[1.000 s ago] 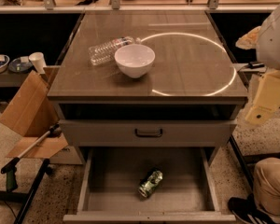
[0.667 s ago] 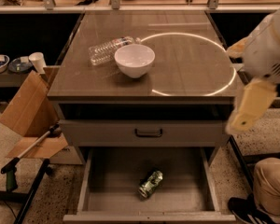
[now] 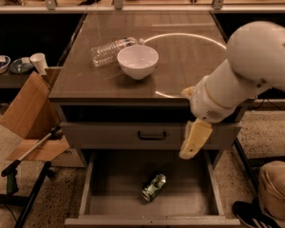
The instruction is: Pick green can from middle drawer and place on counter
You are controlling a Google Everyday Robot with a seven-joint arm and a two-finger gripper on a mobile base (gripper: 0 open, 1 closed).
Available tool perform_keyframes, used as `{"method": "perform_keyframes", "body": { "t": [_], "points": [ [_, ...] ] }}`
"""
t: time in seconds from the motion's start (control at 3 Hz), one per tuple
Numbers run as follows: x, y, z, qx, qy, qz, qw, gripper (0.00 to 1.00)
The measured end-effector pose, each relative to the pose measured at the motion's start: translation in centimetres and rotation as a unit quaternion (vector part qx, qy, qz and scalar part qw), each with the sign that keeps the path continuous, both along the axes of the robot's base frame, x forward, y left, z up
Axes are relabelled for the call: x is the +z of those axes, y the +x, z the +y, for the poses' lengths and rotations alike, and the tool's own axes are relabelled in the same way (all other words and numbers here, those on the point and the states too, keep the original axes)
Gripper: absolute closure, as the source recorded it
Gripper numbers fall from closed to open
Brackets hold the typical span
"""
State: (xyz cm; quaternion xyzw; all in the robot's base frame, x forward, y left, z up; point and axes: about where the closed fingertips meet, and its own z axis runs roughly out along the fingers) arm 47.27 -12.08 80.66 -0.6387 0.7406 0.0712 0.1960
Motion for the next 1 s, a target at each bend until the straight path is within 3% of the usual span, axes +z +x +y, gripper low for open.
{"method": "perform_keyframes", "body": {
  "t": [0.33,1.0],
  "points": [
    [-2.8,-1.4,1.2,0.025,0.025,-0.001,0.9994,0.0],
    [-5.6,-4.9,-0.2,0.028,0.049,0.003,0.9984,0.0]
  ]
}}
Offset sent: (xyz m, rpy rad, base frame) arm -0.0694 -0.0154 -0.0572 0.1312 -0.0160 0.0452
